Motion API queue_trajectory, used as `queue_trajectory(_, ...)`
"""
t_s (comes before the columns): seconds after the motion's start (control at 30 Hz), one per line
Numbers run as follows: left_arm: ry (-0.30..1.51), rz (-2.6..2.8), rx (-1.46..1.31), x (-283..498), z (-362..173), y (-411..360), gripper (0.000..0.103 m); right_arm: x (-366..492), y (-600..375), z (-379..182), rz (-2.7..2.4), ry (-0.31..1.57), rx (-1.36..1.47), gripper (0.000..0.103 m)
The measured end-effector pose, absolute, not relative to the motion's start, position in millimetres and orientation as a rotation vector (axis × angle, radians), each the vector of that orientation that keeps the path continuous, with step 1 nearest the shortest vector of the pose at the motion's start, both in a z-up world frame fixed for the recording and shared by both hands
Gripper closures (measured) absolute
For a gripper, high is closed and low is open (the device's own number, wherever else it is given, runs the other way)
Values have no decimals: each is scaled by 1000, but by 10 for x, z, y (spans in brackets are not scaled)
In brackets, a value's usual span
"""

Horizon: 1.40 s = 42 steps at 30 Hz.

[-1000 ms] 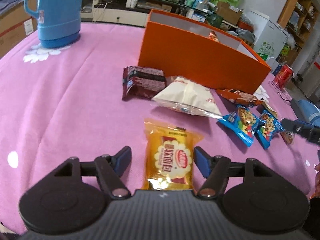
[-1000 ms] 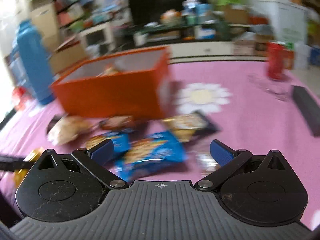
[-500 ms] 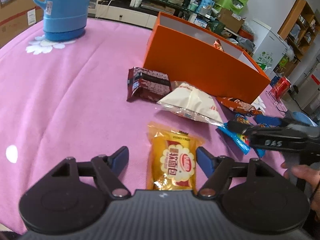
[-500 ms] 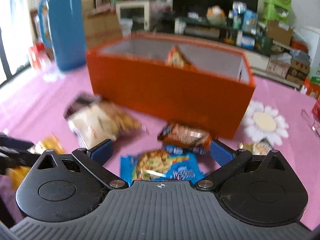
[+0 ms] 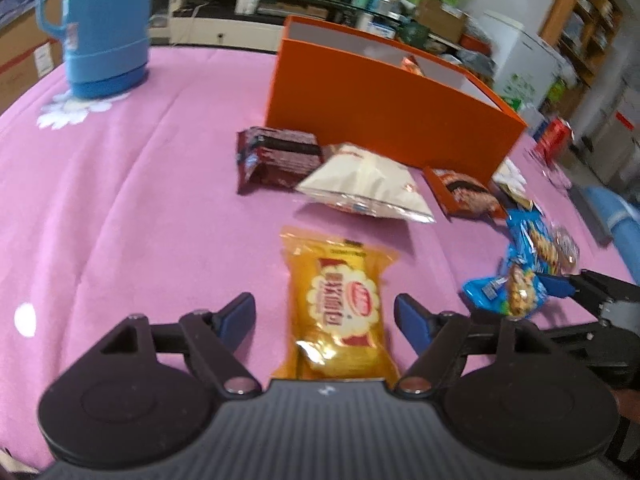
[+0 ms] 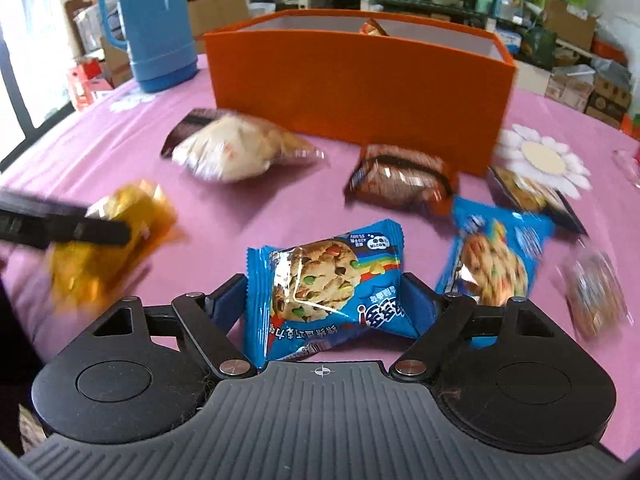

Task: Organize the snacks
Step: 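Close the left tool on the yellow bread bag while the right tool grasps the blue cookie bag, then carry both bags over the orange box and open both tools to drop them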

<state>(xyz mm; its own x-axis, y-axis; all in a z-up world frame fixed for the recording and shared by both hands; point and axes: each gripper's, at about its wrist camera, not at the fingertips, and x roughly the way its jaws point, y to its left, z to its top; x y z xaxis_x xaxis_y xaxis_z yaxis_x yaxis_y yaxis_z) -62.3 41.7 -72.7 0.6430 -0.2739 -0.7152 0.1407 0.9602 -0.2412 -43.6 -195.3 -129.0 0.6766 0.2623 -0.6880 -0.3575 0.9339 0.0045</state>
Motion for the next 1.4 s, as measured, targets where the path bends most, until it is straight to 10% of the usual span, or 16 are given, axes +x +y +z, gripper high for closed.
queue_trajectory(0.17, 849, -237, -89, -616, -769, 254, 24, -613, -2019, -1350, 330, 738, -131, 19)
queue_trajectory(0.4, 823, -160, 31, -591, -818, 162, 34, -516, -1956, -1360, 319, 743, -131, 16)
queue_trajectory(0.47, 817, -185, 61, -636, -786, 148, 58, -535, -1966, -1360, 325, 735, -135, 30)
queue_trajectory(0.57, 822, -209, 49, -747, -707, 202, 63, -620, -2062, -1269, 335, 714, -106, 69)
queue_trajectory(0.73, 820, -201, 11, -840, -646, 326, 63, -729, -2261, -1160, 333, 696, 17, 74)
queue_trajectory(0.8, 840, -174, 0, -787, -698, 343, 62, -688, -2246, -1225, 330, 724, 15, 68)
queue_trajectory(0.87, 842, -154, 2, -751, -737, 339, 57, -653, -2212, -1263, 333, 739, 9, 40)
queue_trajectory(0.93, 831, -137, 25, -754, -737, 311, 37, -669, -2137, -1292, 318, 749, -40, 26)
queue_trajectory(1.0, 824, -135, 53, -774, -745, 280, 38, -710, -2099, -1307, 323, 746, -67, 26)
queue_trajectory(1.13, 822, -160, 61, -800, -770, 265, 61, -786, -2065, -1343, 313, 726, -130, 36)
queue_trajectory(1.27, 819, -168, -29, -794, -669, 362, 64, -845, -2184, -1258, 327, 712, -45, 72)
queue_trajectory(1.4, 743, -223, -108, -661, -338, 384, 64, -809, -2306, -1051, 376, 694, 60, 74)
